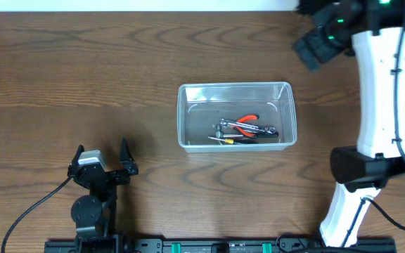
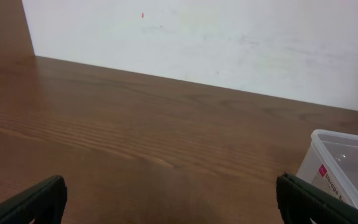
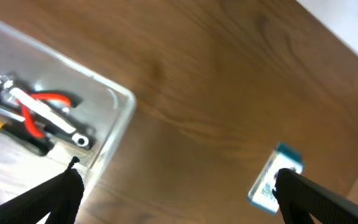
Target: Pack container
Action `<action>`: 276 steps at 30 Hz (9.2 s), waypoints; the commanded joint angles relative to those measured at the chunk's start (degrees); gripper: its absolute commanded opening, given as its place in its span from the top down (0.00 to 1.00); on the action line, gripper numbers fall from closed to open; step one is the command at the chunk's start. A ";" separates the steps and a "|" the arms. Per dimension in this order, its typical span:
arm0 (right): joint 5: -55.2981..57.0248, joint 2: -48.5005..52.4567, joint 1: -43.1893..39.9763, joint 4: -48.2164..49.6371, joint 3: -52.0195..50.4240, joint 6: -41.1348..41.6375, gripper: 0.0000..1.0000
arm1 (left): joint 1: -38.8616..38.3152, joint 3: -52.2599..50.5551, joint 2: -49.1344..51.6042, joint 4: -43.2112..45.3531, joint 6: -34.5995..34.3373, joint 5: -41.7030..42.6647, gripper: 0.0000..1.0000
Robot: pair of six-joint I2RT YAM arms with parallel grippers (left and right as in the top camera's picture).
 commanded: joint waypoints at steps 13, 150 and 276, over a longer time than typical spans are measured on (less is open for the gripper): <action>0.42 -1.11 -29.20 1.49 -2.54 1.42 0.01 | 0.35 -0.85 -0.35 -2.36 0.31 -0.92 0.02; -5.79 28.68 -41.57 32.13 -20.59 -14.47 0.12 | 0.35 -0.85 -0.35 -2.34 0.31 -0.92 0.02; -14.67 16.37 22.62 -0.20 8.90 -11.98 0.01 | 0.35 -0.85 -0.35 -2.34 0.31 -0.92 0.02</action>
